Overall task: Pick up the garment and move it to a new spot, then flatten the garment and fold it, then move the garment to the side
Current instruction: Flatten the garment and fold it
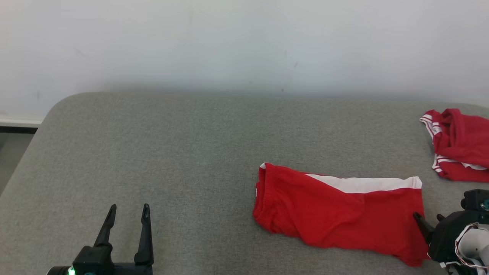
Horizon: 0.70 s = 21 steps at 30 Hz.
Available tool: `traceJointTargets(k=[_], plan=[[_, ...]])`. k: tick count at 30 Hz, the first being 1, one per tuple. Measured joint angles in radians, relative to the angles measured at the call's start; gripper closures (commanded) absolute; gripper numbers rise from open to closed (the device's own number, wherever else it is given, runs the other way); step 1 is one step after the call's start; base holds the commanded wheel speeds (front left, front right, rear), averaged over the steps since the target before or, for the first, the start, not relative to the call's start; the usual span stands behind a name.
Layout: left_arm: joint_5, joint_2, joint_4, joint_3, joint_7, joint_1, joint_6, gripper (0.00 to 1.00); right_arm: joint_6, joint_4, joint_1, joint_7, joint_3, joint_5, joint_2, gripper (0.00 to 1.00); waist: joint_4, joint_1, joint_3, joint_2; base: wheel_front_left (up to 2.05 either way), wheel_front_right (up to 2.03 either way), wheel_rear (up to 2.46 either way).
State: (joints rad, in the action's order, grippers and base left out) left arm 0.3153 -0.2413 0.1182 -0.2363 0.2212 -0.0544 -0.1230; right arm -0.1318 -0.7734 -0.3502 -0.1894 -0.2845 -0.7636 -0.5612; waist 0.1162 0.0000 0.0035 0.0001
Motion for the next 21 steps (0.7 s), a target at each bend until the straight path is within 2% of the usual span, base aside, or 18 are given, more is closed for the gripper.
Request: traceJointTargets(k=[5, 10, 11, 12, 13, 14, 21], plan=[[0.0, 0.006, 0.002, -0.01, 0.0, -0.012, 0.0, 0.0, 0.0, -0.103, -0.03, -0.023, 0.023, 0.041, 0.035, 0.0, 0.023, 0.0001, 0.023, 0.0, 0.0, 0.0, 0.0], [0.0, 0.003, 0.007, -0.009, 0.003, -0.017, 0.0, 0.0, 0.002, -0.126, -0.051, -0.035, 0.021, 0.053, 0.058, 0.0, 0.037, 0.0001, 0.037, 0.0, 0.0, 0.0, 0.0], [0.001, 0.002, 0.008, -0.009, 0.005, -0.017, -0.001, 0.0, 0.003, -0.128, -0.052, -0.039, 0.018, 0.053, 0.061, 0.11, 0.037, 0.0, 0.037, 0.0, 0.0, 0.0, 0.0], [0.002, 0.001, 0.009, -0.008, 0.005, -0.017, -0.001, 0.0, 0.003, -0.131, -0.055, -0.044, 0.016, 0.053, 0.063, 0.56, 0.036, 0.0, 0.036, -0.0001, 0.0, 0.0, 0.0], [0.002, 0.0, 0.009, -0.007, 0.005, -0.017, -0.002, 0.0, 0.003, -0.134, -0.057, -0.044, 0.015, 0.053, 0.066, 0.74, 0.035, 0.0, 0.034, 0.0, 0.0, 0.0, 0.0], [0.003, 0.001, 0.009, -0.008, 0.006, -0.017, -0.002, 0.0, 0.003, -0.136, -0.058, -0.044, 0.015, 0.052, 0.067, 0.99, 0.033, 0.0, 0.032, 0.0, 0.0, 0.0, 0.0], [0.008, 0.001, 0.015, -0.01, 0.007, -0.014, -0.009, 0.0, -0.001, -0.182, -0.07, -0.008, 0.025, 0.065, 0.045, 1.0, 0.022, 0.0001, 0.019, 0.0, 0.0, 0.0, 0.0]])
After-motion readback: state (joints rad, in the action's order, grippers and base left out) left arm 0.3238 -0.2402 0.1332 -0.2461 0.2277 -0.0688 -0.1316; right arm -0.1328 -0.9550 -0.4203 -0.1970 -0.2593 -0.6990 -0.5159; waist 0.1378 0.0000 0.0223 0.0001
